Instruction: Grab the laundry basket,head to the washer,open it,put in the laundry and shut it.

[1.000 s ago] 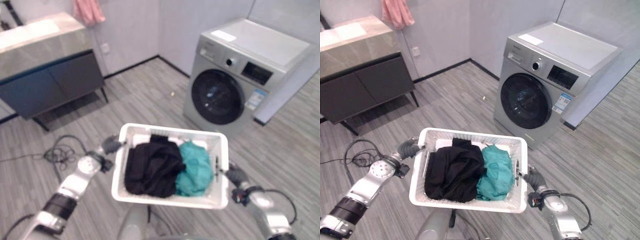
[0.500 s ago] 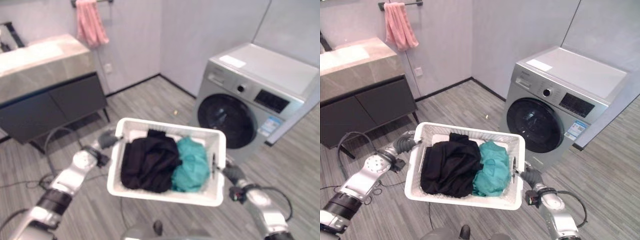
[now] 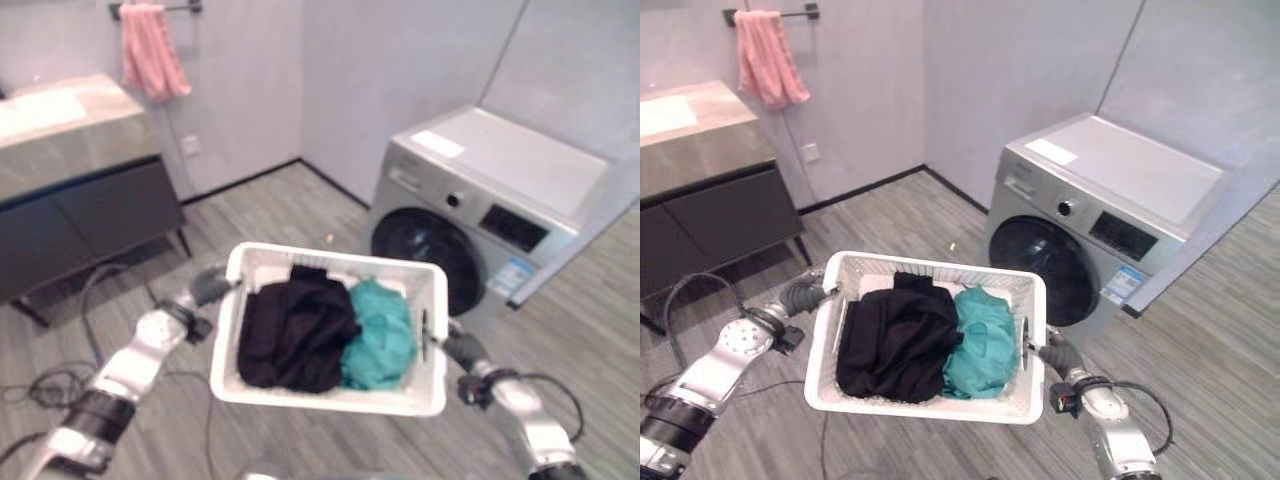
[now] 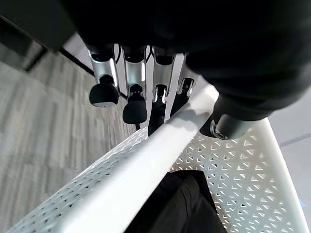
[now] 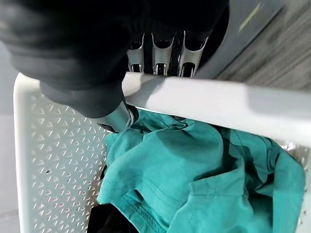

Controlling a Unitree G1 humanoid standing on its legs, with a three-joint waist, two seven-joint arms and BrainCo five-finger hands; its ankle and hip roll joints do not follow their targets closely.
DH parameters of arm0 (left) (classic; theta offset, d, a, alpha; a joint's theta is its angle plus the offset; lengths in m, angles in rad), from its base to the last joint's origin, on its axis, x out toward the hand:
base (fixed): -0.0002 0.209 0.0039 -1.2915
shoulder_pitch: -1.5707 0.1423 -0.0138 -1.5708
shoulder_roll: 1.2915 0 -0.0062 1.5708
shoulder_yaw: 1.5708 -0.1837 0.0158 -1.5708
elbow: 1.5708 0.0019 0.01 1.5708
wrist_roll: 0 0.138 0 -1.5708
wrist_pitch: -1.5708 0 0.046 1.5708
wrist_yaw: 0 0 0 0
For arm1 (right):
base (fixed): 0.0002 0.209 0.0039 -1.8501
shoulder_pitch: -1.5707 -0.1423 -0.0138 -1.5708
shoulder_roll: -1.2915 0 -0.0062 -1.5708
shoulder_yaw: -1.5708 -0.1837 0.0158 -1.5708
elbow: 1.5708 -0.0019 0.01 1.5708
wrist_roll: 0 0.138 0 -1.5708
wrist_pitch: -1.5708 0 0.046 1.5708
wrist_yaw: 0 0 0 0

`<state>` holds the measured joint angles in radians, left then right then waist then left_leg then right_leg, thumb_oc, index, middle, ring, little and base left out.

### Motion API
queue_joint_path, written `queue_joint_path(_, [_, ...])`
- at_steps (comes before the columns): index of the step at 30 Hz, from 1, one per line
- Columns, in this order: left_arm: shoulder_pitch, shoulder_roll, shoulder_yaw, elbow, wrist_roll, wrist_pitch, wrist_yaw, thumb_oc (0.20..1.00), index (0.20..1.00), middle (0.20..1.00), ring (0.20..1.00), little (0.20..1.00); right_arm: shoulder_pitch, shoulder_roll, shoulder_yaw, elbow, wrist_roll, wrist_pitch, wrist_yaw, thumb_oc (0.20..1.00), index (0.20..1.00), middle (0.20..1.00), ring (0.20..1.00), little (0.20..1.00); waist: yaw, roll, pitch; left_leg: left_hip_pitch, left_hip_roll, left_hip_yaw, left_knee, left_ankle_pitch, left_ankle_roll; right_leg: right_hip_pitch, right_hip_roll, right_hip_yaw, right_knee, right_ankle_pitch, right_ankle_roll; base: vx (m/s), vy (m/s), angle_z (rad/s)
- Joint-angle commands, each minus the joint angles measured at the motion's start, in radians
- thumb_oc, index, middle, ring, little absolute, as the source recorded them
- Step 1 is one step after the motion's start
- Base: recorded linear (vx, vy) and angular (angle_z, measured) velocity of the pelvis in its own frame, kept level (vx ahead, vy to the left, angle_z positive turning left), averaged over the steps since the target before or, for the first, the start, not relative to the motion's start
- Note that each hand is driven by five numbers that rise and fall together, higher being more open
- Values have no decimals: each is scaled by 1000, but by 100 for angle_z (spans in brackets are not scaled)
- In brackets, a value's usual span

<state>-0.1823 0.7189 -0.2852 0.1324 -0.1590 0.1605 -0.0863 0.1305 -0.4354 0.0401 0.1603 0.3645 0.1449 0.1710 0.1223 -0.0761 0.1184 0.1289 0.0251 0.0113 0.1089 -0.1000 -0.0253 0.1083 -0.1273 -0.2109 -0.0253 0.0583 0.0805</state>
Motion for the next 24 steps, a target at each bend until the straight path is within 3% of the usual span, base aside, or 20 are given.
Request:
queue_joint_path(1, [-111,-31,36,-64,-90,-115,-18,200,200,200,200,200,-5,-76,-85,-56,67,-65,24,200,200,200,200,200,-6,45,-65,-74,87,-36,34,12,1,-16,-34,-22,65,-56,52,22,-101,-4])
queue_joint_path(11, [-247,-86,-68,-16,-58,-120,-9,200,200,200,200,200,68,-90,-150,-91,81,-74,14,200,200,200,200,200,-71,47,-65,-50,106,-9,-68,38,-16,-8,-13,-10,-5,-39,51,11,-31,-3])
queue_joint_path(18, [-298,-118,-95,2,-61,-127,3,200,200,200,200,200,82,-92,-180,-94,79,-88,-5,200,200,200,200,200,-85,52,-65,-27,107,23,-96,41,-17,-12,-14,11,-29,-23,58,-4,3,-13])
queue_joint_path(24, [-337,-127,-142,28,-66,-113,3,200,200,200,200,200,92,-76,-188,-107,92,-82,-8,200,200,200,200,200,-97,47,-41,-59,124,-7,-67,58,-31,-37,6,16,58,-74,32,-32,-63,6])
